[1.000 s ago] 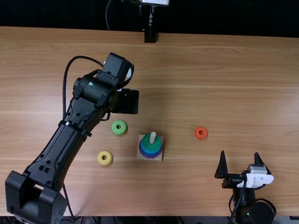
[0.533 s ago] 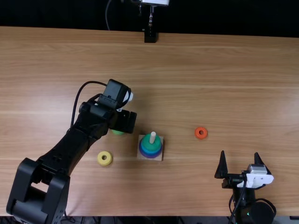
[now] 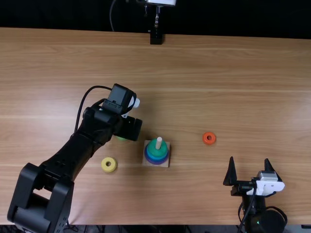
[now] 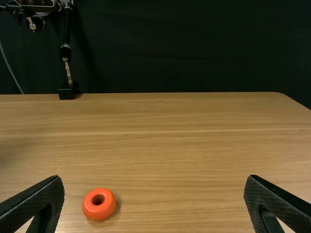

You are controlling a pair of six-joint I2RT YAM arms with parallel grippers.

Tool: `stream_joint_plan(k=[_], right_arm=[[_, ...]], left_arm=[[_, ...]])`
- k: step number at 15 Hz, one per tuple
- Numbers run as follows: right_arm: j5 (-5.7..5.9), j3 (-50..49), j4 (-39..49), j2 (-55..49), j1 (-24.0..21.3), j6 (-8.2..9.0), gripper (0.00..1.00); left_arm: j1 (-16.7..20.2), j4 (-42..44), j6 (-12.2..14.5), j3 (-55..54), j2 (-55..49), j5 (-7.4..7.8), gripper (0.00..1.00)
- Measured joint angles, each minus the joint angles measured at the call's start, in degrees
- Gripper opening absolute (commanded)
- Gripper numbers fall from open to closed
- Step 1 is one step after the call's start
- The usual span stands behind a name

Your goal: Build the Hanoi tower: stack the rings onto the peg from bottom to top in this color order: purple, dark blue, light blue, dark green, light green, yellow, orange.

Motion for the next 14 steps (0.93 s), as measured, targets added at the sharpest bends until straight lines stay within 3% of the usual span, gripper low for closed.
stream_joint_plan(k=[14], right_arm=[[0.00,0.0,0.0,0.0,0.0,0.00,1.00]], left_arm=[[0.0,0.1,0.2,-1.8,4.4,0.00,1.00]])
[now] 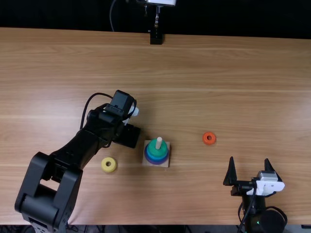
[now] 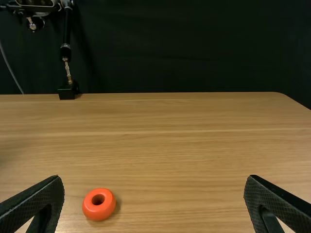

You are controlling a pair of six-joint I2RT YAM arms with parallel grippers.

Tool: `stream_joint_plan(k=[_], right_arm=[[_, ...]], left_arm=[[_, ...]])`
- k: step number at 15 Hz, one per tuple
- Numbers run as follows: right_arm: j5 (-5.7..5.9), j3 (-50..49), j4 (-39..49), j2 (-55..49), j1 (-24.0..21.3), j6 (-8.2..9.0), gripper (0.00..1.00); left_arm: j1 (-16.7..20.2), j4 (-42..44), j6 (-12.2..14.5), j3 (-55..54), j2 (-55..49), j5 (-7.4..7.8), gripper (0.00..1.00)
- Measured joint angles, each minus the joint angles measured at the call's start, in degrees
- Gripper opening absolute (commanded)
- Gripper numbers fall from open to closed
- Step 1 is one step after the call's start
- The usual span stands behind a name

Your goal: Build the Hanoi tower: stack the rings onto the peg from bottom to top in this color order: purple, dark blue, light blue, dark green, light green, yellow, orange.

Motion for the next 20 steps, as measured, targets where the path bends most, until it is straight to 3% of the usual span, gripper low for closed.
stream_joint_plan(k=[3,6,8,12,17,20], right_arm=[[-0.02,0.0,0.0,0.0,0.0,0.00,1.00],[0.00,0.0,0.0,0.0,0.0,0.00,1.00],[0.02,0.0,0.0,0.0,0.0,0.00,1.00],[0.02,0.0,0.0,0.0,0.0,0.00,1.00],[0.00,0.0,0.0,0.0,0.0,0.00,1.00],[0.02,0.0,0.0,0.0,0.0,0.00,1.00]], left_arm=[[0.0,0.1,0.0,0.0,0.0,-0.59,1.00],[0.0,0.1,0.0,0.0,0.0,-2.71,1.00],[0.0,0.4,0.0,0.0,0.0,-3.28,1.00],[0.0,9.4,-0.2,0.0,0.0,-3.45,1.00],[0.0,8.7,-0.2,0.0,0.0,-3.41,1.00],[0.0,3.1,-0.2,0.0,0.0,-3.37,1.00]])
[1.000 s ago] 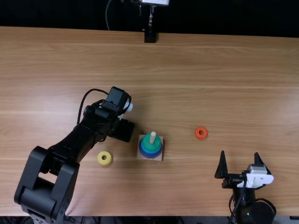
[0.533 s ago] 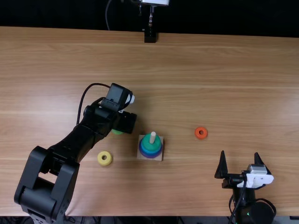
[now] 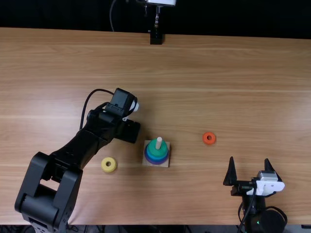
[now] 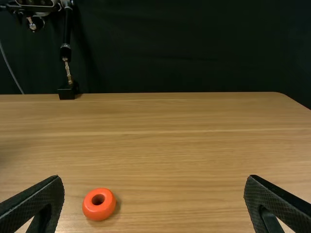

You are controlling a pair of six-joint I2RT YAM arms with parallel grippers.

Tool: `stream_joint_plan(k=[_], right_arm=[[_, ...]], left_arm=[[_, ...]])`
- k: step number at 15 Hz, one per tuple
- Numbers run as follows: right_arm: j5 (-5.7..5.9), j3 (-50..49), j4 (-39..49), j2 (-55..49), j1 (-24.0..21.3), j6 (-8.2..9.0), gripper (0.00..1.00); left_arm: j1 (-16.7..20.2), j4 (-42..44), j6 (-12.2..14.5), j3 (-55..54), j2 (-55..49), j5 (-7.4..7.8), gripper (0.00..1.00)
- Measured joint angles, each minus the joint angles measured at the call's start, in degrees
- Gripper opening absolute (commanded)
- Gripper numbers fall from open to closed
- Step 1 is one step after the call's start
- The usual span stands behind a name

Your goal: Build the Hanoi tower: stack the rings onto the peg from bottom to top in this color order: purple, dark blue, light blue, dark green, light green, yellow, orange.

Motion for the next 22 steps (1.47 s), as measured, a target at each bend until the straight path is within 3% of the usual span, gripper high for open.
stream_joint_plan(k=[6,7,8,9,10,12,15,16,20,22], right_arm=[[-0.02,0.0,0.0,0.0,0.0,0.00,1.00],[0.00,0.0,0.0,0.0,0.0,0.00,1.00],[0.00,0.0,0.0,0.0,0.0,0.00,1.00],[0.00,0.0,0.0,0.0,0.0,0.00,1.00],[-0.02,0.0,0.0,0.0,0.0,0.02,1.00],[-0.02,0.0,0.0,0.0,0.0,0.02,1.00],[-0.02,0.0,0.0,0.0,0.0,0.02,1.00],[-0.02,0.0,0.0,0.0,0.0,0.00,1.00],[-0.04,0.0,0.0,0.0,0.0,0.00,1.00],[0.02,0.0,0.0,0.0,0.0,-0.02,1.00]], left_arm=[[0.0,-1.0,0.1,0.0,0.0,0.00,1.00],[0.0,-0.8,0.0,0.0,0.0,0.00,0.86],[0.0,-0.7,0.0,0.0,0.0,0.00,0.51],[0.0,-0.7,0.0,0.0,0.0,0.09,0.27],[0.0,-0.7,0.0,0.0,0.0,0.15,0.22],[0.0,-0.9,0.0,0.0,0.0,0.15,0.20],[0.0,-1.0,0.0,0.0,0.0,0.13,0.02],[0.0,-1.0,0.0,0.0,0.0,0.13,0.00],[0.0,-1.4,0.1,0.3,0.0,0.09,0.00],[0.0,-5.7,0.1,4.5,0.0,0.11,0.00]])
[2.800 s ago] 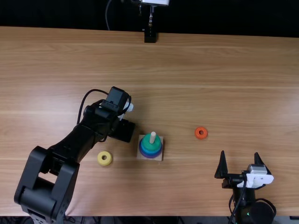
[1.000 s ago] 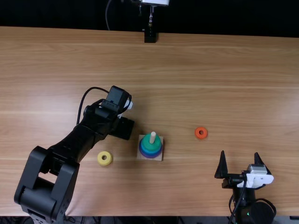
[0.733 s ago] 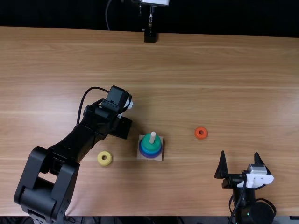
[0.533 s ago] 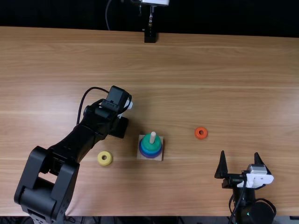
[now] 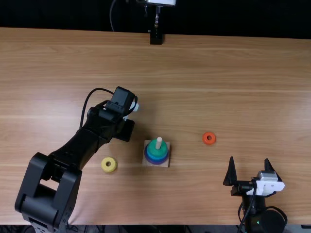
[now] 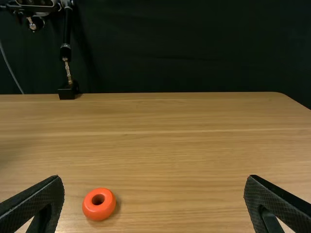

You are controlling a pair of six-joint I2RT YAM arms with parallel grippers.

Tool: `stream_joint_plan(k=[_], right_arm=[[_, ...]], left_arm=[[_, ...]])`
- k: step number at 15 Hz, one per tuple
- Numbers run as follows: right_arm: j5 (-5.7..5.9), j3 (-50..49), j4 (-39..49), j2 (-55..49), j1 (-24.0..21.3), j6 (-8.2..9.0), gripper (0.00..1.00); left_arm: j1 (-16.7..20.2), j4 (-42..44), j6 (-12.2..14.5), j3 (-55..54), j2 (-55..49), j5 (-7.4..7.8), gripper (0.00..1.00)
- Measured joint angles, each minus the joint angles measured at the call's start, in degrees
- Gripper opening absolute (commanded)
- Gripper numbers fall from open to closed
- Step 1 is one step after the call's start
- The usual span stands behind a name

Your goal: Build the Hanoi tower: stack the rings onto the peg from bottom to top in this color order: purple, dark blue, light blue, dark green, light green, yellow, orange.

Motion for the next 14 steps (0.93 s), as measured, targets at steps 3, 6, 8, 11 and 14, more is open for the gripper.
stream_joint_plan(k=[3,6,8,11,14], right_arm=[[-0.02,0.0,0.0,0.0,0.0,0.04,1.00],[-0.02,0.0,0.0,0.0,0.0,0.04,1.00],[-0.04,0.0,0.0,0.0,0.0,0.04,1.00],[-0.04,0.0,0.0,0.0,0.0,0.04,1.00],[-0.04,0.0,0.0,0.0,0.0,0.04,1.00]], left_arm=[[0.0,-16.0,-0.1,10.4,-0.1,-0.17,0.00],[-0.2,-27.6,-0.1,19.3,-0.1,-0.17,0.00],[-2.1,-33.9,-0.3,25.3,-1.1,-0.22,0.00],[-7.1,-39.2,-2.8,32.1,-1.7,-0.15,0.00],[-11.9,-41.2,-7.3,34.5,-3.2,-0.13,0.00]])
